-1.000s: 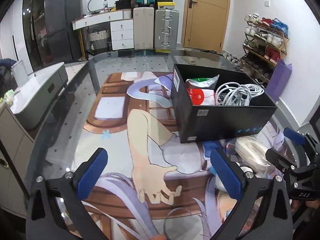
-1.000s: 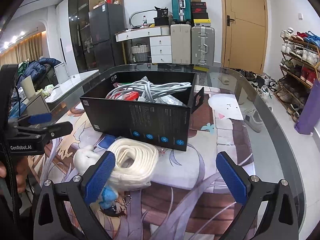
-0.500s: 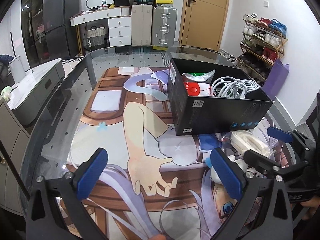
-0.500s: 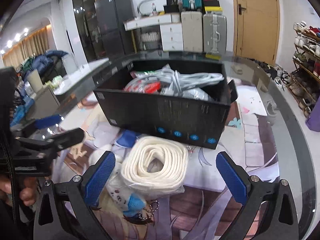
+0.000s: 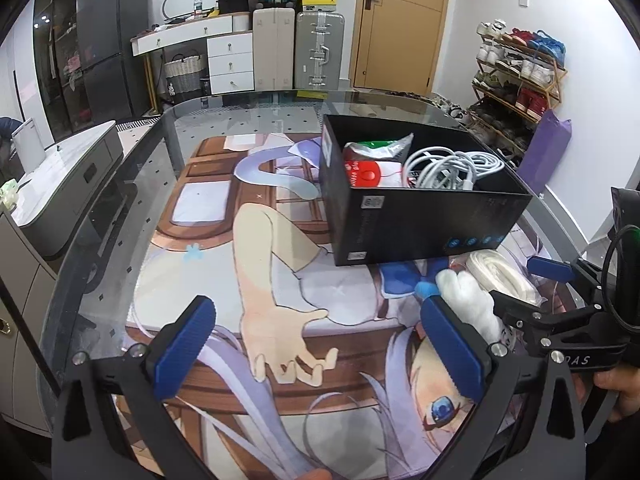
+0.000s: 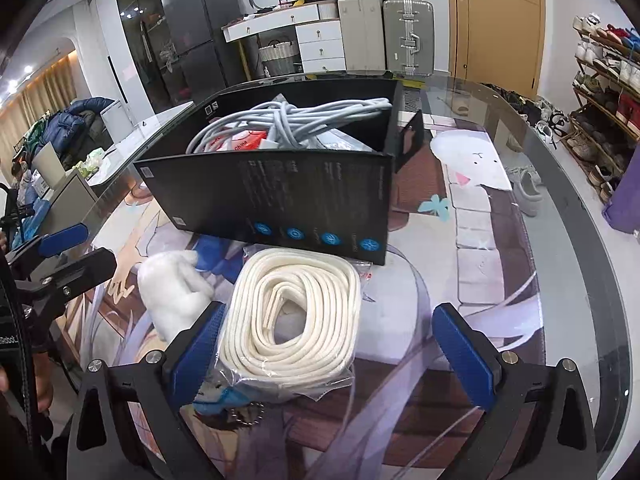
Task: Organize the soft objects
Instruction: 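Move both grippers back toward the bagged white rope and plush toy, then grasp the bagged white rope with the right gripper while the left grasps the plush toy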
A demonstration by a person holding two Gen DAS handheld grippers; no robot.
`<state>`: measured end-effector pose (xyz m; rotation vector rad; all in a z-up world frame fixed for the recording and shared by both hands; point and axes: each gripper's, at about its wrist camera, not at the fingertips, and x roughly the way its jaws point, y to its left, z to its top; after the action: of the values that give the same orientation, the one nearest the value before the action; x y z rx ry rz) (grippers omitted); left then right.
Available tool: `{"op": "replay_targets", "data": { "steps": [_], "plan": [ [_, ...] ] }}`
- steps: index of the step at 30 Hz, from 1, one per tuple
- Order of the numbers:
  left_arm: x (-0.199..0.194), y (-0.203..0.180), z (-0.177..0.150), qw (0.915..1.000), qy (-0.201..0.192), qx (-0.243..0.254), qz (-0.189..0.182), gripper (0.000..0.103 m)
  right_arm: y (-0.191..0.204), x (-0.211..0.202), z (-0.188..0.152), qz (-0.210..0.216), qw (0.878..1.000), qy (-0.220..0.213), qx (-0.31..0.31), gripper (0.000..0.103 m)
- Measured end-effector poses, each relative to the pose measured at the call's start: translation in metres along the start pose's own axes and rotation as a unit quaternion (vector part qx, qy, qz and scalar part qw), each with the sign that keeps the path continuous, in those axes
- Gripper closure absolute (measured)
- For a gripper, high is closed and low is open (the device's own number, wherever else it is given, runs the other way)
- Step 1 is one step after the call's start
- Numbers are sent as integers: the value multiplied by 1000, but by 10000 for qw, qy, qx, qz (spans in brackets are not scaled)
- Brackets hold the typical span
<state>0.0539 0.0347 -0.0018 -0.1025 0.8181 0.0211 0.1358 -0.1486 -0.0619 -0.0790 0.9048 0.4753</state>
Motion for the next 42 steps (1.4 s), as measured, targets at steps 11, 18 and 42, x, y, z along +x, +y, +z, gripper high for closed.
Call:
{"op": "replay_targets", "data": {
  "steps": [11,18,42],
  "plan": [
    [0,-14,-1,9998,68,59,-190,0,-10,-13,-8,-58,9997,-198,152,1],
    [2,-24,-2,9997,94,168,-176,0,-4,-9,-13,-274,9996,-106,-56,1],
    [6,-36,-4,9992,197,269,-225,0,-2,-12,-22,-374,9983,-273,-353,34]
  ]
}}
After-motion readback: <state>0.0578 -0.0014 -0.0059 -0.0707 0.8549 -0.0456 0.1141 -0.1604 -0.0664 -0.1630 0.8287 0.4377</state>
